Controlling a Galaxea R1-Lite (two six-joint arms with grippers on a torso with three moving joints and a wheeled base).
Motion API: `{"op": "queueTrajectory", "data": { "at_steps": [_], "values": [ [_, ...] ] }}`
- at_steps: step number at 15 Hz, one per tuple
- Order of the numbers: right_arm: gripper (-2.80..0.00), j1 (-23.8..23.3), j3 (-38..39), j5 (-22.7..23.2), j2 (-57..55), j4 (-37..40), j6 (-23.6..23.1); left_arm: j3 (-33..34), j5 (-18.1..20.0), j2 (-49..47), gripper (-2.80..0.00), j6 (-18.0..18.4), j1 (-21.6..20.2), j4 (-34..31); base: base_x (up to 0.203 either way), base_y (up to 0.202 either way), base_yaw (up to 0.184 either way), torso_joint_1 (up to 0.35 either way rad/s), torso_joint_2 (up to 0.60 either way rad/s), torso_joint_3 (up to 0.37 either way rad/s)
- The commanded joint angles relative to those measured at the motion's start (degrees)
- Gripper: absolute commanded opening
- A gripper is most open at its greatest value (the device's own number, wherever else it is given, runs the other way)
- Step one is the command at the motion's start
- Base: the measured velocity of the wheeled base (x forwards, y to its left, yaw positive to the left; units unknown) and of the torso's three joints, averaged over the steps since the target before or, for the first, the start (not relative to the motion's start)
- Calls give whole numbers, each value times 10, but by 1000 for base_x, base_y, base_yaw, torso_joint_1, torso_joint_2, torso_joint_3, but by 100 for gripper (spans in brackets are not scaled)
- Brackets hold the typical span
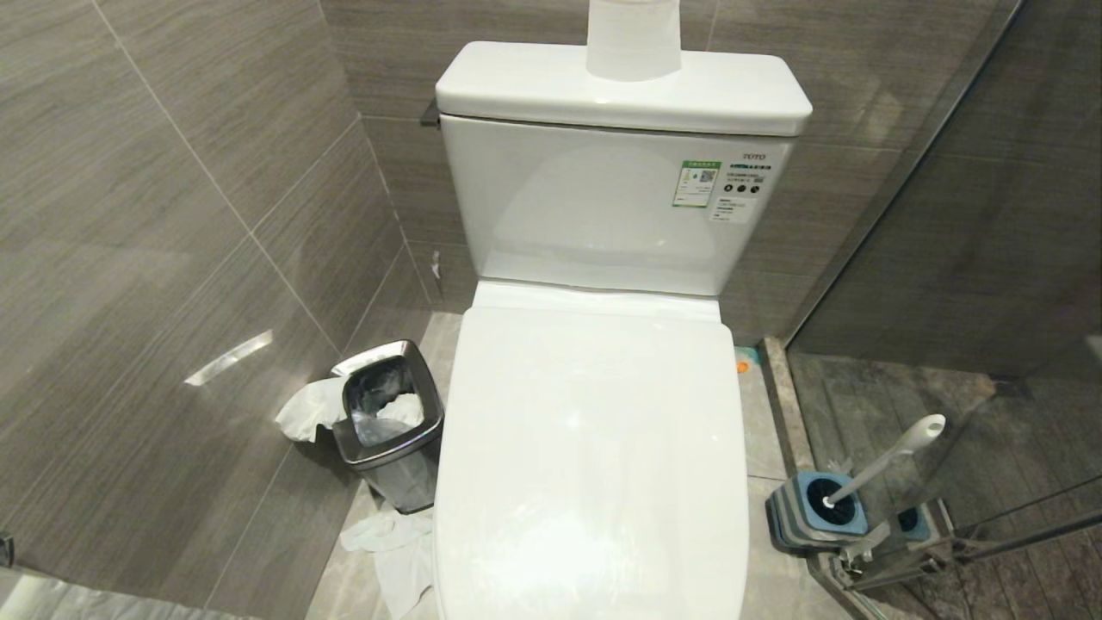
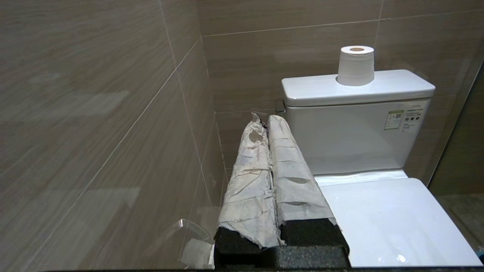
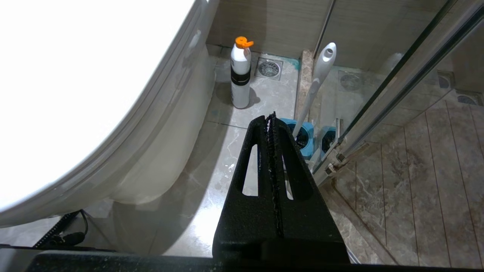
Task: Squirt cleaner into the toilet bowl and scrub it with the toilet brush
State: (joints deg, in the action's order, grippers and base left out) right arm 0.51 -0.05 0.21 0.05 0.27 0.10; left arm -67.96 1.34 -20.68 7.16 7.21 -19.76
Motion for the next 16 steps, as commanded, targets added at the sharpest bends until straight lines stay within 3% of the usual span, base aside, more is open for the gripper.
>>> {"op": "queueTrajectory", "data": {
  "at_steps": [1, 7, 9, 11, 16],
  "values": [
    [-280, 0, 0, 1, 0, 0, 0, 15, 0, 24, -280, 0, -3, -2, 0, 0, 0, 0, 0, 0],
    [-280, 0, 0, 1, 0, 0, 0, 39, -4, 43, -280, -3, -15, -3, 0, 0, 0, 0, 0, 0],
    [-280, 0, 0, 1, 0, 0, 0, 50, 13, 50, -280, -4, -46, -8, 0, 0, 0, 0, 0, 0],
    [-280, 0, 0, 1, 0, 0, 0, 74, 62, 97, -280, -4, -69, -36, 0, 0, 0, 0, 0, 0],
    [-280, 0, 0, 1, 0, 0, 0, 162, 67, 187, -280, 4, -75, -57, 0, 0, 0, 0, 0, 0]
  ]
}}
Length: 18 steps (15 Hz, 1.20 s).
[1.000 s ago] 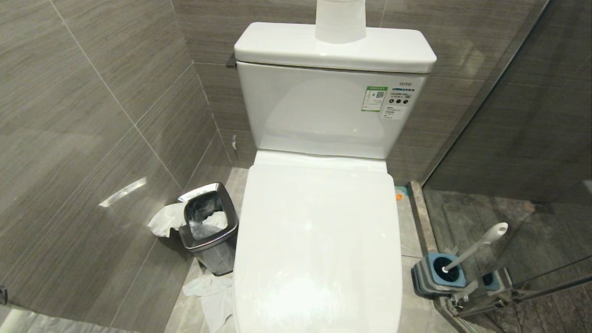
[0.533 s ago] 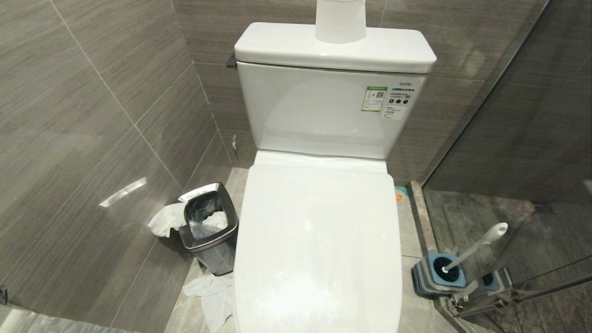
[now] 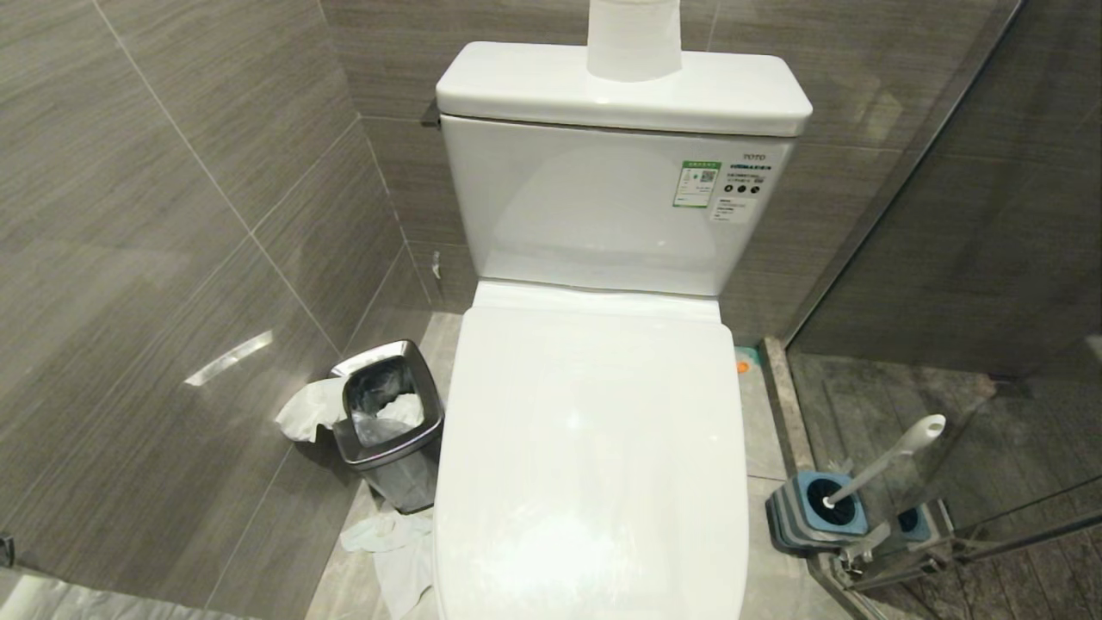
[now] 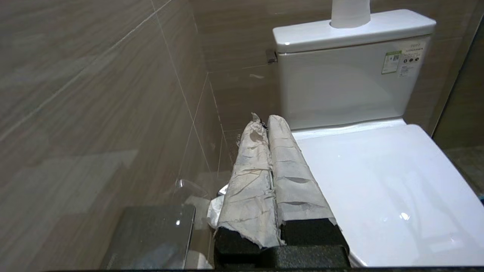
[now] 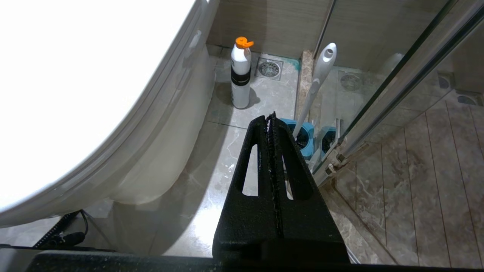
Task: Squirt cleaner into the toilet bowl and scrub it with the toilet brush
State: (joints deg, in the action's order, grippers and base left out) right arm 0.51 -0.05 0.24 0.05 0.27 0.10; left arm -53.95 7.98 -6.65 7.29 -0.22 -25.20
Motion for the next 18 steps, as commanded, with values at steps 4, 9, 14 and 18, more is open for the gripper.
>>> {"op": "queueTrajectory", "data": {
  "at_steps": [4, 9, 14, 18],
  "values": [
    [-280, 0, 0, 0, 0, 0, 0, 42, -18, 66, -280, 22, 1, -19, 0, 0, 0, 0, 0, 0],
    [-280, 0, 0, 0, 0, 0, 0, 144, -26, 66, -280, 24, 1, -13, 0, 0, 0, 0, 0, 0],
    [-280, 0, 0, 0, 0, 0, 1, 340, -39, 66, -280, 26, 1, 229, 0, 0, 0, 0, 0, 0],
    [-280, 0, 0, 0, 0, 0, 0, 400, -42, 66, -280, 33, 1, 293, 0, 0, 0, 0, 0, 0]
  ]
}}
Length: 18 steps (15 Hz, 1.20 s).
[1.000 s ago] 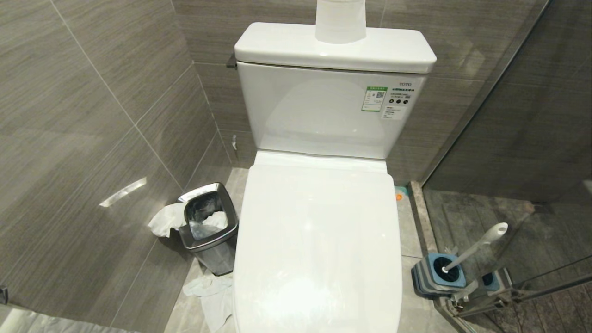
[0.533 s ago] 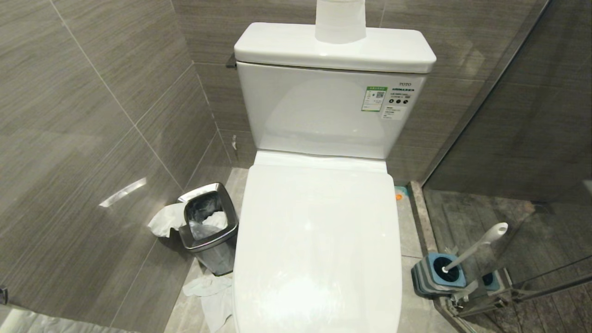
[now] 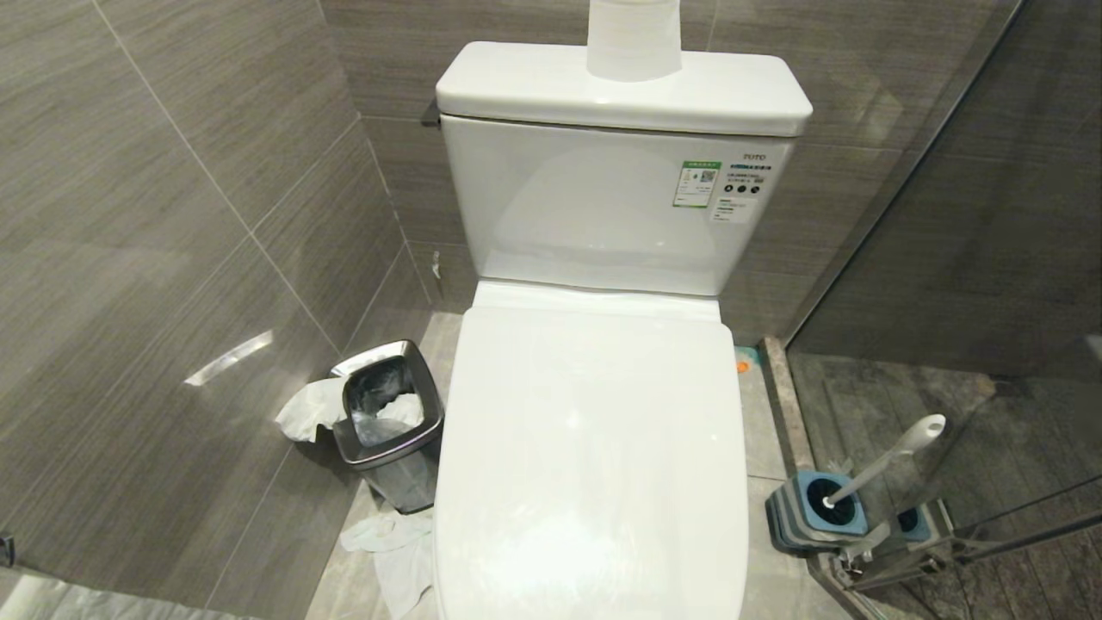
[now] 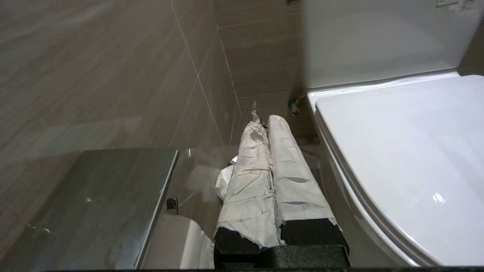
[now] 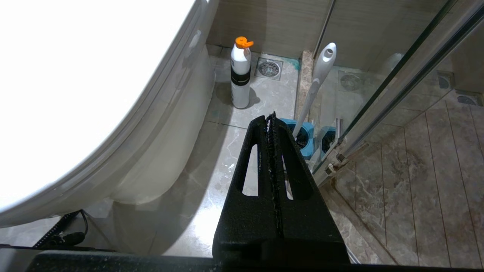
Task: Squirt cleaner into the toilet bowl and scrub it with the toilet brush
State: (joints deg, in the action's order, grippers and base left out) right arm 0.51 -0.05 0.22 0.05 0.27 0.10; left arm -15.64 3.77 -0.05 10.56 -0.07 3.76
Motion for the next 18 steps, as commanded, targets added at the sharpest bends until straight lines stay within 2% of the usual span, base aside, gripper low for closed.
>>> {"op": "queueTrajectory", "data": {
  "at_steps": [1, 3, 7, 12, 15, 16, 18],
  "values": [
    [-280, 0, 0, 0, 0, 0, 0, 28, 1, 0, -280, -1, 0, 5, 0, 0, 0, 0, 0, 0],
    [-280, 0, 0, 0, 0, 0, 0, 63, -6, 0, -280, 0, 0, 35, 0, 0, 0, 0, 0, 0],
    [-280, 0, 0, 0, 0, 0, 0, 157, -18, 0, -280, 2, 0, 172, 0, 0, 0, 0, 0, 0],
    [-280, 0, 0, 0, 0, 0, 0, 157, -11, 0, -280, -19, 0, 55, 0, 0, 0, 0, 0, 0],
    [-280, 0, 0, 0, 0, 0, 0, 157, -14, 0, -280, -12, 0, -44, 0, 0, 0, 0, 0, 0],
    [-280, 0, 0, 0, 0, 0, 1, 158, -15, 0, -280, -15, 0, -49, 0, 0, 0, 0, 0, 0],
    [-280, 0, 0, 0, 0, 0, 0, 158, -14, 0, -280, -51, 0, -45, 0, 0, 0, 0, 0, 0]
  ]
}}
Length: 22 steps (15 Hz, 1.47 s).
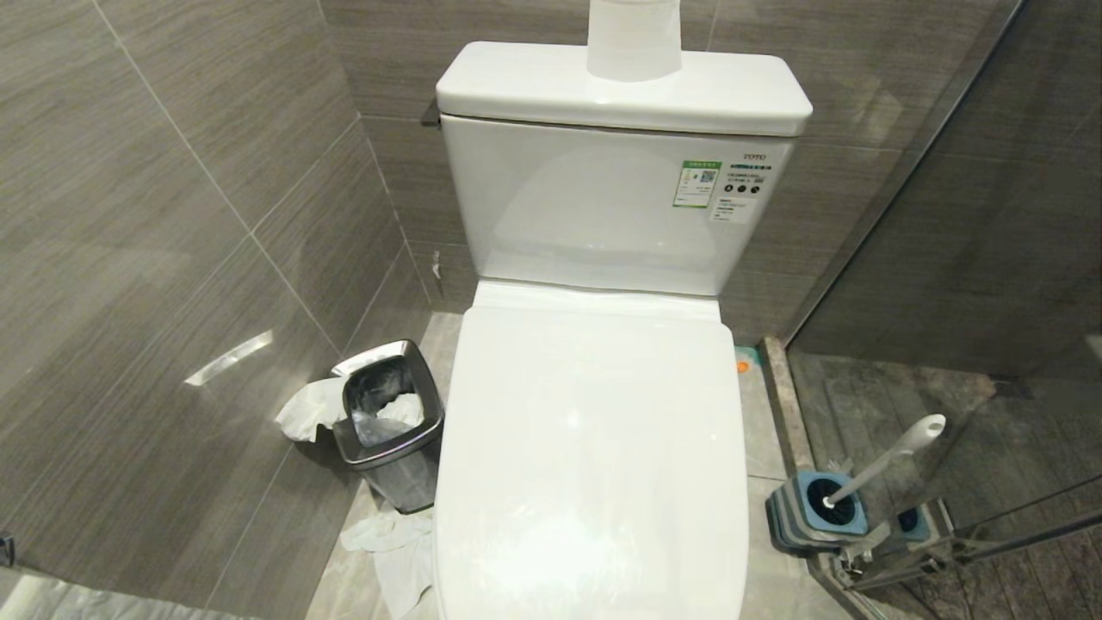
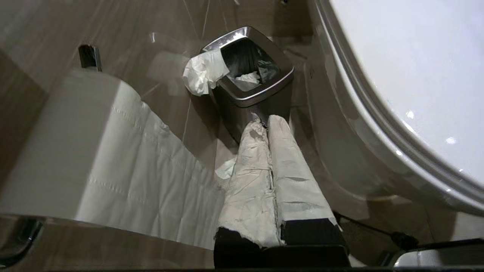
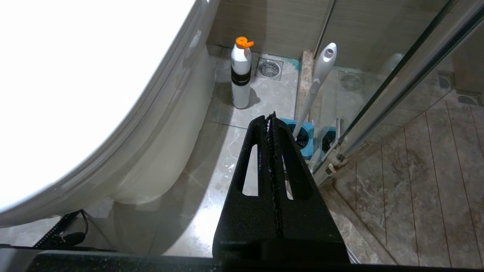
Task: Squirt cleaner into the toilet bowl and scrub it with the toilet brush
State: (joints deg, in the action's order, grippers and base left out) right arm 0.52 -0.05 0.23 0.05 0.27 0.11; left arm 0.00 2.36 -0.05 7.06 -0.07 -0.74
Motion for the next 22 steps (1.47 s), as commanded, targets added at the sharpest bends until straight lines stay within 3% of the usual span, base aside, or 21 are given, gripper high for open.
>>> {"op": "queueTrajectory", "data": {
  "at_steps": [1, 4, 8, 22],
  "values": [
    [-280, 0, 0, 0, 0, 0, 0, 2, -3, 0, -280, -24, 0, 1, 0, 0, 0, 0, 0, 0],
    [-280, 0, 0, 0, 0, 0, 0, 0, 2, 0, -280, -4, 0, -3, 0, 0, 0, 0, 0, 0],
    [-280, 0, 0, 0, 0, 0, 0, 1, -5, 0, -280, -47, 1, 3, 0, 0, 0, 0, 0, 0],
    [-280, 0, 0, 0, 0, 0, 0, 1, -7, 0, -280, -50, 0, 3, 0, 0, 0, 0, 0, 0]
  ]
}}
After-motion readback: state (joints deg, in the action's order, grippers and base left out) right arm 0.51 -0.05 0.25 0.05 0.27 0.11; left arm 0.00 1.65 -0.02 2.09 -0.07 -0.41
